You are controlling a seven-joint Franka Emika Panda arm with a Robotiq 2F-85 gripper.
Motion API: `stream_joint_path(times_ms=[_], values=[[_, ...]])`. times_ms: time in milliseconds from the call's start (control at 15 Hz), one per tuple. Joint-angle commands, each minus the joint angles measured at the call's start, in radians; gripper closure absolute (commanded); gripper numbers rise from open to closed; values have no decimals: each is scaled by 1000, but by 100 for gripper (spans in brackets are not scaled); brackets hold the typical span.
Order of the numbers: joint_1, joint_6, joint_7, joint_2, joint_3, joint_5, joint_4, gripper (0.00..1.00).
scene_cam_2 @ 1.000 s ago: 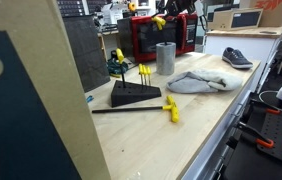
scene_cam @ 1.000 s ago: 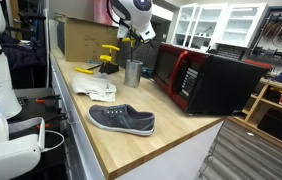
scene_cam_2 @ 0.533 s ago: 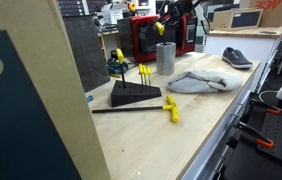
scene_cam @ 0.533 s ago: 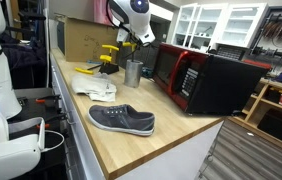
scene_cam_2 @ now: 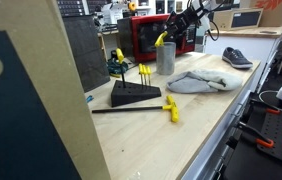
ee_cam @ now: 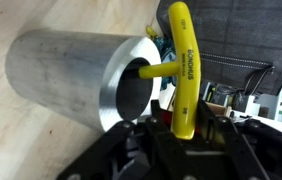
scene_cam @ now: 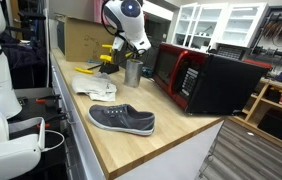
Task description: Pick up the yellow object on the towel, put it inside the metal tin and then put it on the black platform
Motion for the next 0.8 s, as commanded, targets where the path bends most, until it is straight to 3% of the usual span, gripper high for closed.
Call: stream_joint_path(times_ms=[0,267,733], values=[[2,112,14,-63,-1,-58,-69,29],[6,147,136,-94,7,-235,-98,2],[20,66,429,-121,30,-707,-55,0]])
